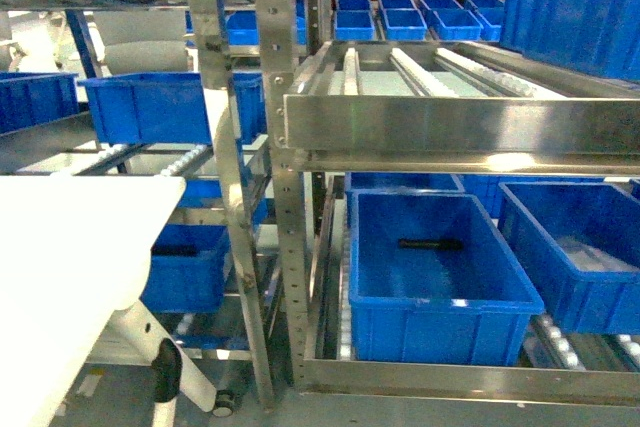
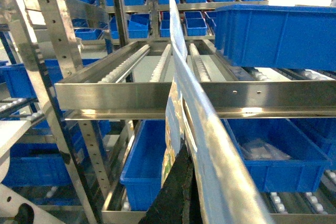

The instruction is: Move flower gift bag to table near conveyor

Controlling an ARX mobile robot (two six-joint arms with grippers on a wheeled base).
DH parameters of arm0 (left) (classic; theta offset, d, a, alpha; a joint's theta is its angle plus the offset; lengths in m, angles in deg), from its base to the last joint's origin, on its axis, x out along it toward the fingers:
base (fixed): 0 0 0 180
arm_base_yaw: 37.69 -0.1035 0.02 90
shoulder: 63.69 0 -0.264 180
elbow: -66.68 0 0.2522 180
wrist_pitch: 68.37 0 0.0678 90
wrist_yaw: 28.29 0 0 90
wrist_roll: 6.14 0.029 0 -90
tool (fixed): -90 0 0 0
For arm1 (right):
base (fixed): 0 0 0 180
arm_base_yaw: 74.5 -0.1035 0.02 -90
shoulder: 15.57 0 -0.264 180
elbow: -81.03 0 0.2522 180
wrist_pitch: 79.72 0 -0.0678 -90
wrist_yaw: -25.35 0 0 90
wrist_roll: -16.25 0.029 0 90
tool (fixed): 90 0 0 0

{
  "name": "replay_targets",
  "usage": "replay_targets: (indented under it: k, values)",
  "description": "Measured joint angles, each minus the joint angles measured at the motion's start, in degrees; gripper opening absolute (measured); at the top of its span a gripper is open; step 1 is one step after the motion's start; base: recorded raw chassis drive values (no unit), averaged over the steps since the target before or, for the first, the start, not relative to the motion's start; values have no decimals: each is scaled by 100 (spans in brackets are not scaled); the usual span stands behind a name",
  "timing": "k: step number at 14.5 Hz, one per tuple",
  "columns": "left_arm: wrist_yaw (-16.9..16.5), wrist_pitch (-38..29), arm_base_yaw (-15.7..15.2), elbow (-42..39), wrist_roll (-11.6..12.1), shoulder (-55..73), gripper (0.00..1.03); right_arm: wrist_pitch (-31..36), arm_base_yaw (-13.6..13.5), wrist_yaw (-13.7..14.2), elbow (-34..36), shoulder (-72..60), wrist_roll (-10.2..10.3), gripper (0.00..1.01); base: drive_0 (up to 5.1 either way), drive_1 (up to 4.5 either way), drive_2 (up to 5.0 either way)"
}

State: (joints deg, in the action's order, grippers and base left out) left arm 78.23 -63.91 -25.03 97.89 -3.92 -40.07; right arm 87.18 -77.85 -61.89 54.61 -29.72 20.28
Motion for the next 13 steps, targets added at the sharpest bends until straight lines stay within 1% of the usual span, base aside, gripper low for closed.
replay_targets:
  k: [13]
  values:
    - [2,-9,-2,0,2,0,2,17,0,-2,0,2,0,2,-499,241,241]
